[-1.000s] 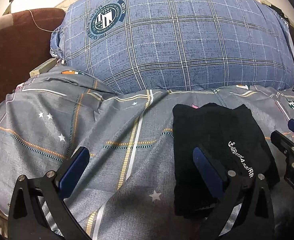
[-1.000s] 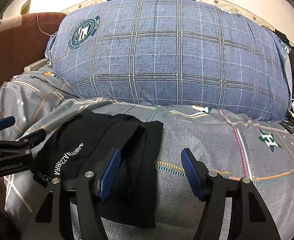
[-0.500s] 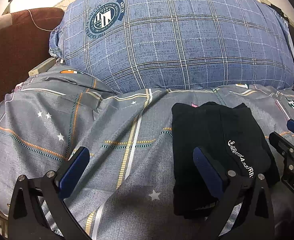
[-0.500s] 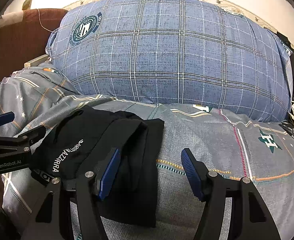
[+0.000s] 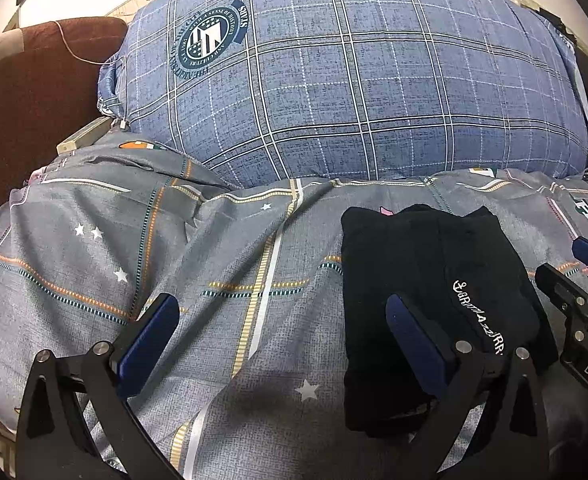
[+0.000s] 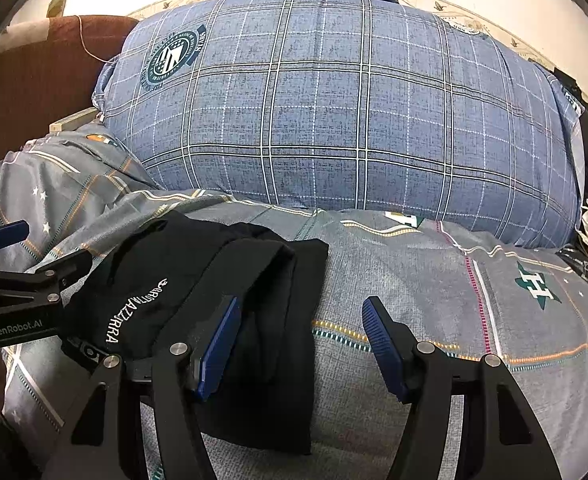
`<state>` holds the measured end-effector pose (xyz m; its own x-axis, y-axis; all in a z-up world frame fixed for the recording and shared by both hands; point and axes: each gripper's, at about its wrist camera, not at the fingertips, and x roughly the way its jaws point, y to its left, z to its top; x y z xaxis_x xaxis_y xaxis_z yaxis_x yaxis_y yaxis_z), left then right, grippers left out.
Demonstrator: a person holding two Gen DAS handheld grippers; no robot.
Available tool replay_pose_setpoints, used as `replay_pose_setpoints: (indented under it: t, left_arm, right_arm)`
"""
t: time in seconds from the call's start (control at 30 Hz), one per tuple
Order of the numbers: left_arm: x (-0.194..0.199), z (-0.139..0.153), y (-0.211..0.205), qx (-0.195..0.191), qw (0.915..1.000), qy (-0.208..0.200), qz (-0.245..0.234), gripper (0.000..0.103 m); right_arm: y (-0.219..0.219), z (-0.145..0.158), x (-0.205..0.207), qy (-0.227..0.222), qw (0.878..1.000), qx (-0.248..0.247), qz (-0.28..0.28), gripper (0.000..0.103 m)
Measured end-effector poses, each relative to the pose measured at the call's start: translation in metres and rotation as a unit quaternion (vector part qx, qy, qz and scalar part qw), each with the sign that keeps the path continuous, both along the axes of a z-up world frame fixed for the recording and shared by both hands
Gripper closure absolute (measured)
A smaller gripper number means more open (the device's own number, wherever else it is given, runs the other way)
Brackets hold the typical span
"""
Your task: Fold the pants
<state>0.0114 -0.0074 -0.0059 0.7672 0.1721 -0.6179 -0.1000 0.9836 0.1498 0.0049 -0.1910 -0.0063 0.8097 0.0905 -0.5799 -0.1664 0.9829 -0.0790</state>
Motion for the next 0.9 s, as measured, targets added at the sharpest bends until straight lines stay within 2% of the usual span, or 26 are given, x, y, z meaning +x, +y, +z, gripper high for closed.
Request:
replay_pose_setpoints:
  t: [0.9]
  left_arm:
    - [-0.0049, 0.0001, -0.0071, 0.010, 0.9998, -0.006, -0.015, 0.000]
  right_arm:
    - [0.0010, 0.0005, -0.0018, -0.004, 1.000, -0.005, 0.001, 0.038]
